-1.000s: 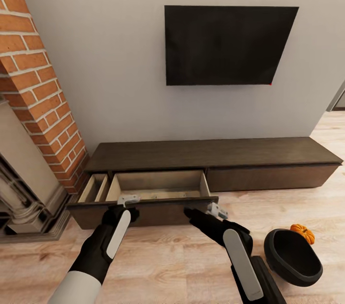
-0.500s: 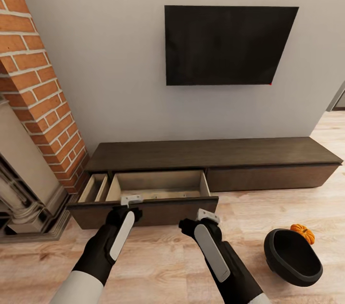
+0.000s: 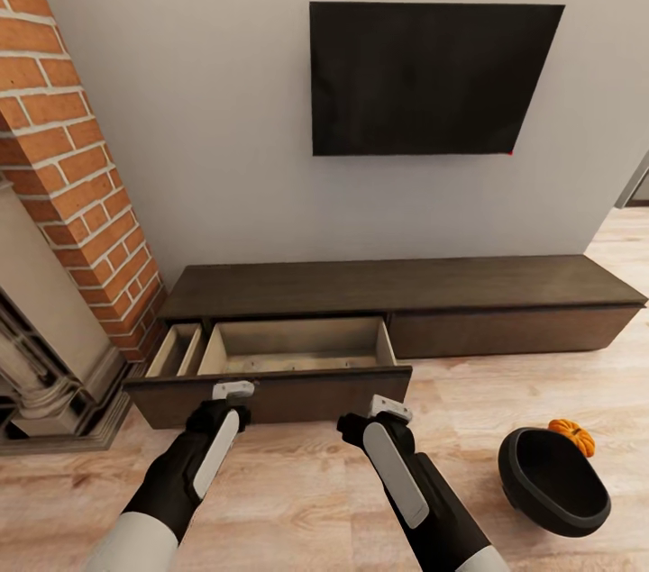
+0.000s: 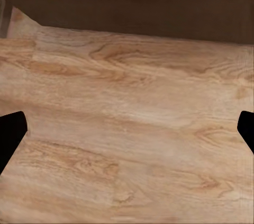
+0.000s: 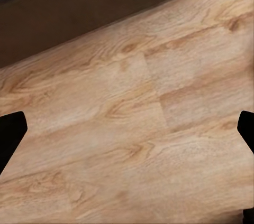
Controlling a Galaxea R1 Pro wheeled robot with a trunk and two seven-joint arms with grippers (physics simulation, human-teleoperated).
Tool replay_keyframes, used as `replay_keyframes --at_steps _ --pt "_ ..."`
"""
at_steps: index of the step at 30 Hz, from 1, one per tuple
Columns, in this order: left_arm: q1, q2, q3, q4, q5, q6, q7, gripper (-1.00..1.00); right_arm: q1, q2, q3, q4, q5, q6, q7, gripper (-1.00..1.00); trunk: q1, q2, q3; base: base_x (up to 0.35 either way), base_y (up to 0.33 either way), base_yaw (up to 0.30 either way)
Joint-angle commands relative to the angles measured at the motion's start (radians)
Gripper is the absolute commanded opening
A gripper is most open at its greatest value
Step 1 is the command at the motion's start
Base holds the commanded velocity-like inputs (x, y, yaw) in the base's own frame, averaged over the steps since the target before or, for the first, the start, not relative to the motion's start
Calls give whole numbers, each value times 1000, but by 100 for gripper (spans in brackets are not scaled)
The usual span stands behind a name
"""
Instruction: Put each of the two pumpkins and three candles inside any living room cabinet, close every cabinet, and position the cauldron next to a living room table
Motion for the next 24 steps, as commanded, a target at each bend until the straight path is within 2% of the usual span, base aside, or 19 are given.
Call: replay_keyframes --at_steps 1,4,7,9,14,17,24 --pt "0 12 -2 27 13 -37 9 100 -1 0 1 0 -7 2 -8 100 4 -8 -4 0 0 0" --pt "0 25 -3 80 12 -106 -4 100 -1 0 1 3 -6 2 -7 100 15 -29 -14 0 0 0" --pt "0 29 -5 102 10 -130 -36 100 -2 0 0 16 -5 1 -7 100 27 -50 -23 0 0 0" --pt "0 30 -5 107 8 -134 -66 100 -9 0 -2 46 19 0 -7 100 35 -64 -29 0 0 0" --pt "0 30 -6 108 8 -135 -80 100 -28 0 -2 101 74 -34 3 100 54 -99 -45 0 0 0" --pt "0 30 -8 108 8 -136 -82 100 -31 0 0 112 85 -67 17 100 65 -120 -54 0 0 0" --pt "0 30 -8 108 8 -137 -82 100 -32 0 11 115 90 -79 33 100 92 -169 -76 0 0 0"
